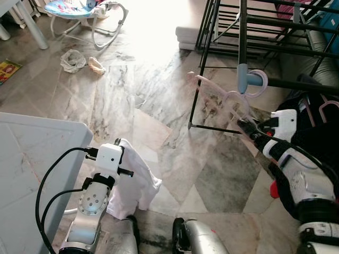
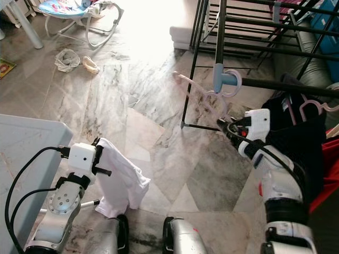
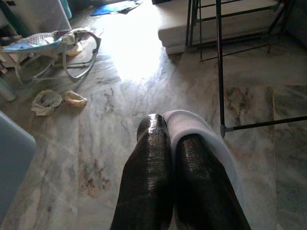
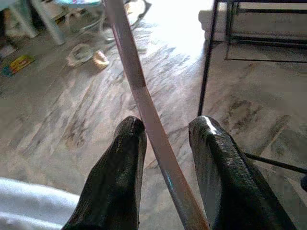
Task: Hang hanger
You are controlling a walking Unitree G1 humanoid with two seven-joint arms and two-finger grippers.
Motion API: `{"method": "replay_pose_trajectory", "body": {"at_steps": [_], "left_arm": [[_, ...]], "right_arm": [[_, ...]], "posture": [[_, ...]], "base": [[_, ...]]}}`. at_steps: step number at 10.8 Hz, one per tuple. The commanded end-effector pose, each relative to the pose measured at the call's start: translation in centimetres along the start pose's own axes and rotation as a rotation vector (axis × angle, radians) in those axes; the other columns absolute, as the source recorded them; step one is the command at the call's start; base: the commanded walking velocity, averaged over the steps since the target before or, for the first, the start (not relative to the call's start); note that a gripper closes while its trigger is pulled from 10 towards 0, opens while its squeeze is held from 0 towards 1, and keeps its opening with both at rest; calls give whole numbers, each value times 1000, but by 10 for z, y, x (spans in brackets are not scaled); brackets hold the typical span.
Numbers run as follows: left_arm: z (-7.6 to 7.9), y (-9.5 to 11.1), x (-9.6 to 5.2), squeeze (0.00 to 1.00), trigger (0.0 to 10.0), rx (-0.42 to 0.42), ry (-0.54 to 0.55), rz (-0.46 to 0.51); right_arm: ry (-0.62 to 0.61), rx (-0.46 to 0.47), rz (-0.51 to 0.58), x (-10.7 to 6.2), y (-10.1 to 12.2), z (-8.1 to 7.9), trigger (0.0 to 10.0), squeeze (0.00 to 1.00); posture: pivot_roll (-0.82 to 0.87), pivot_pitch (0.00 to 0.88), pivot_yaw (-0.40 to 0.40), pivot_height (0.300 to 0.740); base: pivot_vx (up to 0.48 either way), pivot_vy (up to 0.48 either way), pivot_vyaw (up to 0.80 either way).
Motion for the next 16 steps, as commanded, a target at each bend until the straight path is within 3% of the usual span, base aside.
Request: {"method": "replay_pose_trajectory", "body": {"at_steps": [1, 4, 7, 11, 13, 16], "left_arm": [[2, -2, -1, 0, 10000, -3, -14, -9], [3, -1, 0, 0, 10000, -4, -20, -6], [5, -1, 2, 0, 10000, -9, -34, -5], [12, -1, 4, 0, 10000, -21, -58, -3], [13, -1, 3, 0, 10000, -23, -64, -5], [13, -3, 2, 0, 10000, -21, -73, -12]], "right_arm": [[-16, 6, 3, -3, -4, -1, 0, 0], [-235, 53, 194, -13, -2, -14, 0, 0], [-262, 45, 202, -17, -17, -40, 0, 0], [-454, 28, 221, -18, -9, -21, 0, 0], [-548, 111, 188, -21, -19, -14, 0, 0], [-570, 180, 159, -18, -27, -17, 0, 0]], "posture": [[9, 187, -30, 740], [3, 184, -28, 740], [0, 183, -29, 740], [-1, 173, -37, 740], [2, 175, -37, 740], [3, 178, -34, 740]], "base": [[0, 0, 0], [0, 0, 0], [0, 0, 0], [0, 0, 0], [0, 0, 0], [0, 0, 0]]}}
Point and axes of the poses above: a point about 5 cm out from each wrist's last joint towards the gripper, its own x axis pointing out of the wrist towards the gripper, its own y axis along the axis of the wrist's last joint, z = x × y, the point moved 3 cm from there along x, pointing out of the wrist towards the gripper, and after that the axes turned 1 degree about -x, right-handed, at the moved point
